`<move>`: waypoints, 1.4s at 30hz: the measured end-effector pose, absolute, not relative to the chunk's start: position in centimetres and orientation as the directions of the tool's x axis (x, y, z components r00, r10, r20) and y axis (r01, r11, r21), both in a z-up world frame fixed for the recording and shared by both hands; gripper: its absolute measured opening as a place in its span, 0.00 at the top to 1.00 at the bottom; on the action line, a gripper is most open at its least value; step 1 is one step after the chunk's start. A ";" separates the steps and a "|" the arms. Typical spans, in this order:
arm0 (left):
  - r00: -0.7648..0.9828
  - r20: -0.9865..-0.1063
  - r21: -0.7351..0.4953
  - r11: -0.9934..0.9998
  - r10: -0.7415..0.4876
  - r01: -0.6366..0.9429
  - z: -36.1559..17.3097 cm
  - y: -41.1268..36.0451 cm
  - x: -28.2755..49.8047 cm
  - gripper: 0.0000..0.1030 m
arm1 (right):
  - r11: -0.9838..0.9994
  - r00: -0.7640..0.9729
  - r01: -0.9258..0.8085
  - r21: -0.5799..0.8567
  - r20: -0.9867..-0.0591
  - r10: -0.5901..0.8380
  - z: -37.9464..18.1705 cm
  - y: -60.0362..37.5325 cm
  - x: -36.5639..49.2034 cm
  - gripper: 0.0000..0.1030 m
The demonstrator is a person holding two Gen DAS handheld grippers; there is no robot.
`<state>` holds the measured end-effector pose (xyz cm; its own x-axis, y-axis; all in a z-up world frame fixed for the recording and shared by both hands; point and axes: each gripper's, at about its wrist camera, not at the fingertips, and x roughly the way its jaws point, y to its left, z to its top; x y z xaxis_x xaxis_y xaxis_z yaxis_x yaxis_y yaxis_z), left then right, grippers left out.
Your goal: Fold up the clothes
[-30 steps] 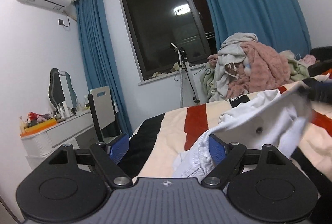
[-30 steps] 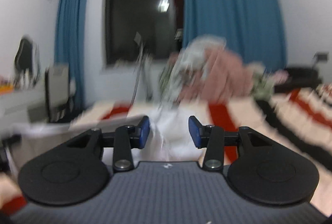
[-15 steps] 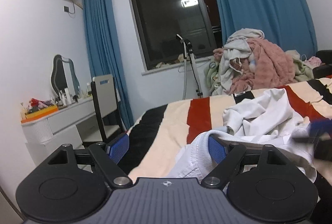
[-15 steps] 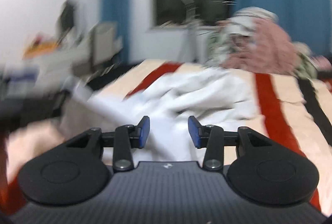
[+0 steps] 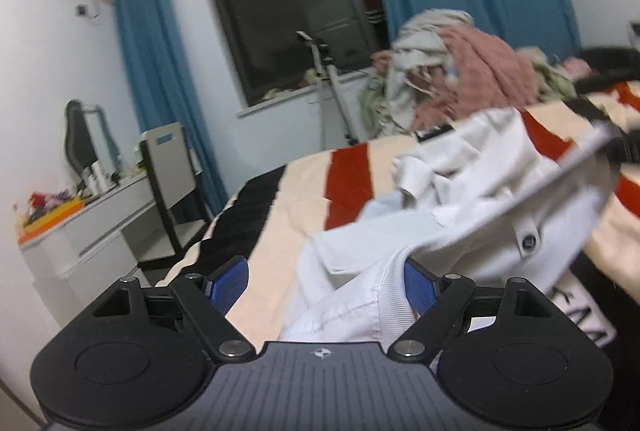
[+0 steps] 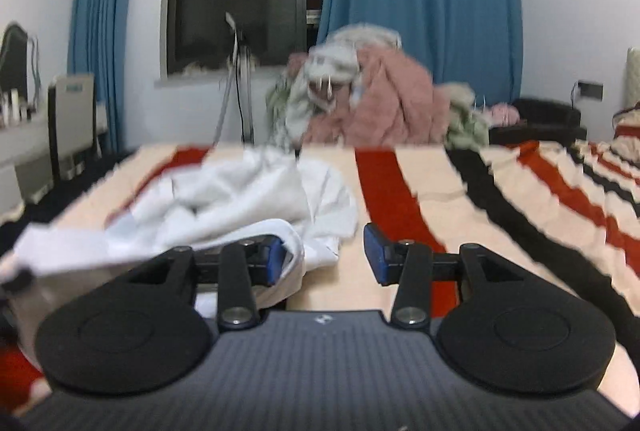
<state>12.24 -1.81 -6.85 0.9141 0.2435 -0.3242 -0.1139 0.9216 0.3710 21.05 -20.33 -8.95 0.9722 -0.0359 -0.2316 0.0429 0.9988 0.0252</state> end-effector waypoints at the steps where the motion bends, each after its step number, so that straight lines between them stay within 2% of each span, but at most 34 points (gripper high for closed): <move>1: 0.916 -0.325 0.388 0.917 0.236 -0.098 -7.1 -2.1 12.2 0.19 | 0.999 0.978 0.041 0.024 -0.206 -0.035 -8.6 -20.2 20.7 0.56; 7: 0.921 -0.322 0.508 0.861 0.217 -0.025 -9.4 -4.0 12.2 0.19 | 0.999 0.993 0.037 0.028 -0.114 -0.034 -7.1 -20.5 20.0 0.57; 11: 0.907 -0.304 0.528 0.844 0.291 -0.094 -9.6 -3.5 12.0 0.19 | 0.998 0.995 0.052 0.034 -0.092 -0.049 -6.7 -21.2 19.6 0.57; 15: 0.886 -0.281 0.536 0.826 0.369 -0.174 -9.6 -2.8 11.7 0.13 | 0.996 0.993 0.089 0.016 -0.080 -0.087 -7.2 -21.6 20.2 0.56; 17: 0.878 -0.309 0.507 0.844 0.367 -0.174 -9.2 -2.1 11.2 0.10 | 0.995 0.993 0.099 0.001 -0.067 -0.099 -7.3 -21.5 20.1 0.55; 22: 0.876 -0.351 0.537 0.837 0.332 -0.102 -9.6 -3.1 9.9 0.09 | 0.990 0.990 0.133 -0.037 -0.035 -0.135 -6.9 -21.4 18.3 0.54; 26: 0.887 -0.301 0.497 0.851 0.351 -0.169 -8.6 -2.4 9.5 0.09 | 0.991 0.985 0.121 -0.057 -0.113 -0.127 -7.0 -21.9 17.9 0.54; 31: 0.883 -0.269 0.391 0.882 0.384 -0.264 -6.3 -0.3 9.8 0.09 | 0.994 0.949 -0.010 -0.104 -0.313 -0.023 -8.7 -21.5 18.6 0.54; 36: 0.878 -0.267 0.358 0.887 0.397 -0.292 -5.1 0.8 10.2 0.09 | 0.977 0.845 -0.192 -0.094 -0.522 0.116 -10.7 -19.5 19.1 0.54; 39: 0.878 -0.271 0.350 0.890 0.394 -0.291 -4.8 0.8 10.1 0.09 | 0.969 0.836 -0.195 -0.152 -0.542 0.083 -11.5 -18.5 19.2 0.53; 42: 0.873 -0.287 0.347 0.893 0.393 -0.288 -5.1 1.0 10.2 0.09 | 0.982 0.843 -0.106 -0.156 -0.538 0.005 -12.0 -19.2 19.8 0.54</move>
